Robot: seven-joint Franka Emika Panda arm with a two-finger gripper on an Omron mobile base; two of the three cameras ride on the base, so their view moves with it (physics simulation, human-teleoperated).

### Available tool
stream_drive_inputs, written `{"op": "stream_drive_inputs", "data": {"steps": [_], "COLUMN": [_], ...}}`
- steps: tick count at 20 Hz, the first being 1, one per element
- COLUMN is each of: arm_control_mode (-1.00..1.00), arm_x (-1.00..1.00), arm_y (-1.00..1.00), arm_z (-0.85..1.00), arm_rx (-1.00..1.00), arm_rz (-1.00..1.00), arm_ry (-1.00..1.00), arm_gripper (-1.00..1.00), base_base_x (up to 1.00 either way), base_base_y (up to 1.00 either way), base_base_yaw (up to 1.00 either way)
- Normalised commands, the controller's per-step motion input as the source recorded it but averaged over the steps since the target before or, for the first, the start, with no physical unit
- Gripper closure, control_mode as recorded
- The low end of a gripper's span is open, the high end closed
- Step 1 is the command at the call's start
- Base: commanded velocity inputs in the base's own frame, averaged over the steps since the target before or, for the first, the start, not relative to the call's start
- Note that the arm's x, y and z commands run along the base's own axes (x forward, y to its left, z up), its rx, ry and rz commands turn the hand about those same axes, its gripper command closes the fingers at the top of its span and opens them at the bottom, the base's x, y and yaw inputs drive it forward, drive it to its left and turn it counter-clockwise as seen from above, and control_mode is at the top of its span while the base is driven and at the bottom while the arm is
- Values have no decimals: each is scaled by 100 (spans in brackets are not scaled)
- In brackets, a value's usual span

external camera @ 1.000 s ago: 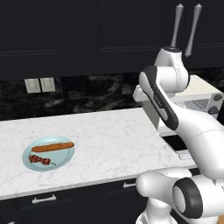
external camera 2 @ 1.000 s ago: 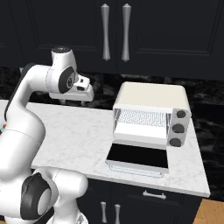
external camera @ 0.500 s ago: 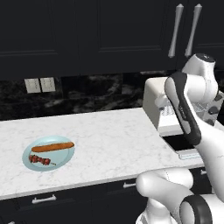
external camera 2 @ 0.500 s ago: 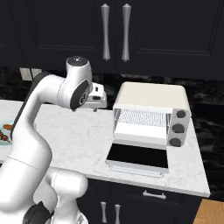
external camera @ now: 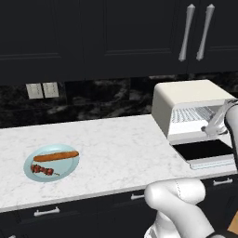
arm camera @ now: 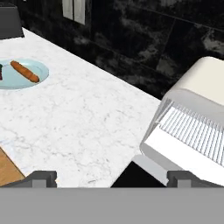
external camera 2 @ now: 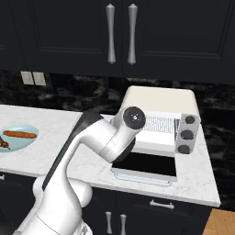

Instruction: Pick up the kebab skewer and baguette bread, and place them inside the toaster oven. Close the toaster oven door and start by setting the timer.

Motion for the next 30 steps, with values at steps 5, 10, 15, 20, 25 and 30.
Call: {"op": "stream_drive_inputs", "data": {"steps": [5, 10, 15, 20, 25, 30], "arm_control_mode": [-100, -100, -100, -100, -100, -100], "arm_x": [20, 50, 68, 52, 46, 42], "arm_y": [-65, -2, -10, -13, -53, -42], "arm_z": [-27, -33, -29, -37, -18, -19], "arm_rx": [0, 0, 0, 0, -1, -1], "arm_rz": [14, 0, 0, 0, -1, -1], "arm_ry": [-9, -17, -16, -16, -2, -3], "arm_gripper": [-100, -100, -100, -100, -100, -100], "base_base_x": [0, 0, 0, 0, 0, 0], "base_base_y": [0, 0, 0, 0, 0, 0], "base_base_yaw": [0, 0, 0, 0, 0, 0]}}
